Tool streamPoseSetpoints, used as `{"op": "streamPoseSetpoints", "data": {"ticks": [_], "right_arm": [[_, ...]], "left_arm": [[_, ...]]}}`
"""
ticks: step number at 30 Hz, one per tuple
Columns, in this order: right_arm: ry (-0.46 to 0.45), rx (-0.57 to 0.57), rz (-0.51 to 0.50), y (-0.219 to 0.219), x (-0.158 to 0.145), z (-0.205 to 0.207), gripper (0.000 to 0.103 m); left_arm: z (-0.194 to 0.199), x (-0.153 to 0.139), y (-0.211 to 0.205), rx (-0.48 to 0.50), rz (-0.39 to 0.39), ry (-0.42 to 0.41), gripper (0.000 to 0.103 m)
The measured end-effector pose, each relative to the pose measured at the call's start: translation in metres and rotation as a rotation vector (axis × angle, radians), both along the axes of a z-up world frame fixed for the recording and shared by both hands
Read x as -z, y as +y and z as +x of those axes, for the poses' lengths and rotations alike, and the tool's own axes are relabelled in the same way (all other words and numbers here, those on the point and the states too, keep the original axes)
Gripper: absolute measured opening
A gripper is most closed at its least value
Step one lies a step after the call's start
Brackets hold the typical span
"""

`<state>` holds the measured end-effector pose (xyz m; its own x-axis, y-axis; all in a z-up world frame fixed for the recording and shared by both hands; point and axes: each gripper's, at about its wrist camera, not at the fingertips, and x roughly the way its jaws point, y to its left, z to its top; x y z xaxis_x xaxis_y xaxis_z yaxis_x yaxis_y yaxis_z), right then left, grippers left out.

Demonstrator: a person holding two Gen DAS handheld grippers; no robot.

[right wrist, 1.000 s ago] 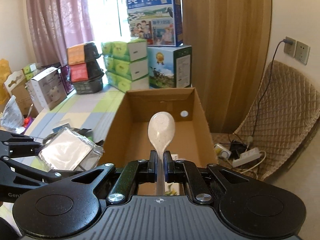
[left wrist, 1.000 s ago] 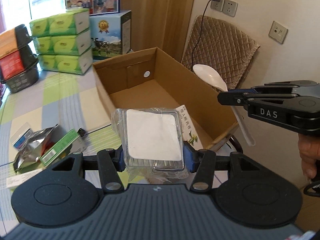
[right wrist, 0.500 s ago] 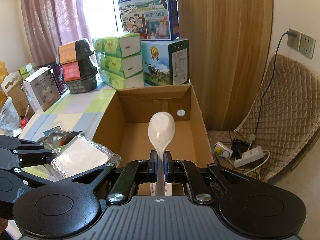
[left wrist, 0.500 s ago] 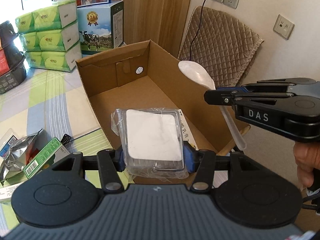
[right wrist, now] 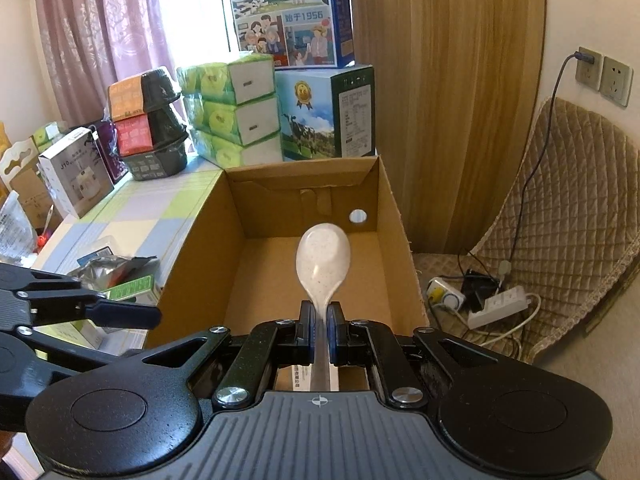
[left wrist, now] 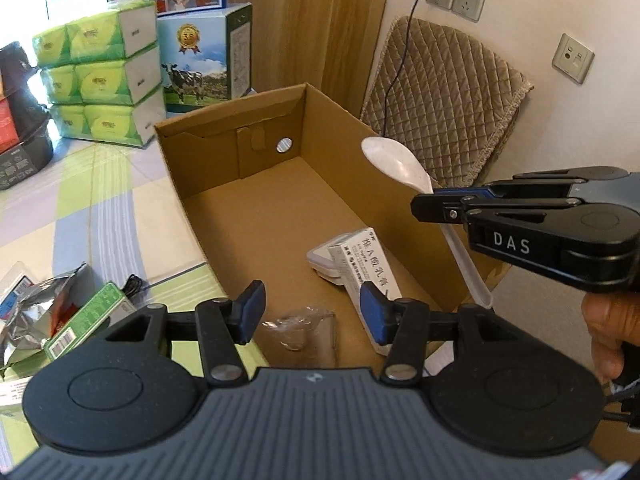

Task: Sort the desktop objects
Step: 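Release the wrapped pad with the left tool while the right tool drops the spoon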

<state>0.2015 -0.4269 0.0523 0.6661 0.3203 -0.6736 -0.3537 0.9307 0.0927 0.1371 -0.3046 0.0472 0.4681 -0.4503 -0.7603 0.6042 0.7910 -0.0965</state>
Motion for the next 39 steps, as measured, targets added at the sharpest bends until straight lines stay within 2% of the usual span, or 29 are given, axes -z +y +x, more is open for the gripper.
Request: {"op": "streamPoseSetpoints", "data": {"ticks": [9,19,20,22,23,24,32,39], "right_arm": [[0.008,-0.019,0.017,0.013,0.003,0.003,0.003],[0.016,-0.040,0.048,0.029,0.007,0.013,0.005],[0.017,-0.032,0.050,0.028,0.008,0.013,0.008],[0.023,-0.017,0.064,0.024,0.010,0.011,0.022],[0.026,-0.012,0.066,0.022,0.011,0.010,0.038],[0.027,-0.011,0.065,0.021,0.012,0.007,0.044],[0.037,-0.010,0.062,0.018,0.011,-0.022,0.046],[0.031,-0.040,0.048,0.030,0.006,-0.051,0.057]], "left_arm": [[-0.005,-0.004,0.030,-0.048,-0.010,-0.012,0.048],[-0.007,0.003,0.056,-0.099,-0.032,0.011,0.051],[-0.008,0.004,0.058,-0.102,-0.032,0.012,0.051],[-0.010,0.005,0.063,-0.110,-0.032,0.013,0.052],[-0.011,0.006,0.065,-0.115,-0.033,0.015,0.052],[-0.013,0.007,0.068,-0.122,-0.035,0.019,0.052],[-0.028,0.009,0.089,-0.161,-0.044,0.033,0.055],[-0.044,0.005,0.105,-0.183,-0.042,0.027,0.057]]}}
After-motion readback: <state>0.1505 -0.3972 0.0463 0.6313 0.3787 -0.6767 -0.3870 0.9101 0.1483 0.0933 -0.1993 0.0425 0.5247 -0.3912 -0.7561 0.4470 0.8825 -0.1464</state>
